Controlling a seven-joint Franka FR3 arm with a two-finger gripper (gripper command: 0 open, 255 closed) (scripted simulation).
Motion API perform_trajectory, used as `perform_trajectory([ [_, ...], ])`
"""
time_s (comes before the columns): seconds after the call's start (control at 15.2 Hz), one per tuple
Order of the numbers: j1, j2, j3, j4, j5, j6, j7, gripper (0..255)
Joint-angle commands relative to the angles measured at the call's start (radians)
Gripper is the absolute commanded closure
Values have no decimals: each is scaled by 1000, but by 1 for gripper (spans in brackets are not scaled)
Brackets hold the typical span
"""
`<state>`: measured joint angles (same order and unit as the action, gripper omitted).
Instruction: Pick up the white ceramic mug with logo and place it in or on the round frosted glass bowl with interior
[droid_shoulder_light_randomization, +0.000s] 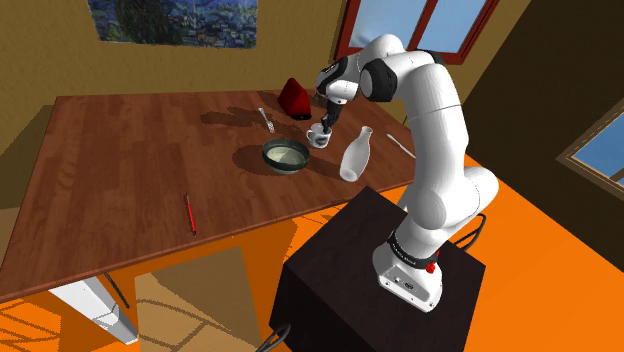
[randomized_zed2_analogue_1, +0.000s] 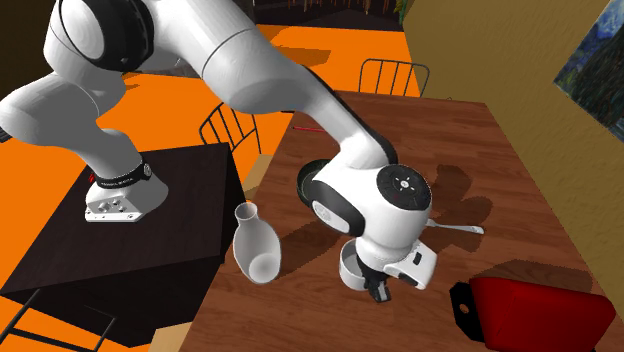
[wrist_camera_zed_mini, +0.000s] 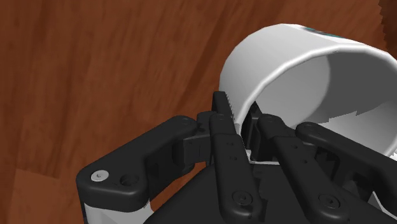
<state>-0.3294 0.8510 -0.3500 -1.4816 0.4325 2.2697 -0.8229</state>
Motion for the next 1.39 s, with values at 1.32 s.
perform_trajectory([
  [1.32, 31, -171, -55, 17, -66, -183, 46, 255],
])
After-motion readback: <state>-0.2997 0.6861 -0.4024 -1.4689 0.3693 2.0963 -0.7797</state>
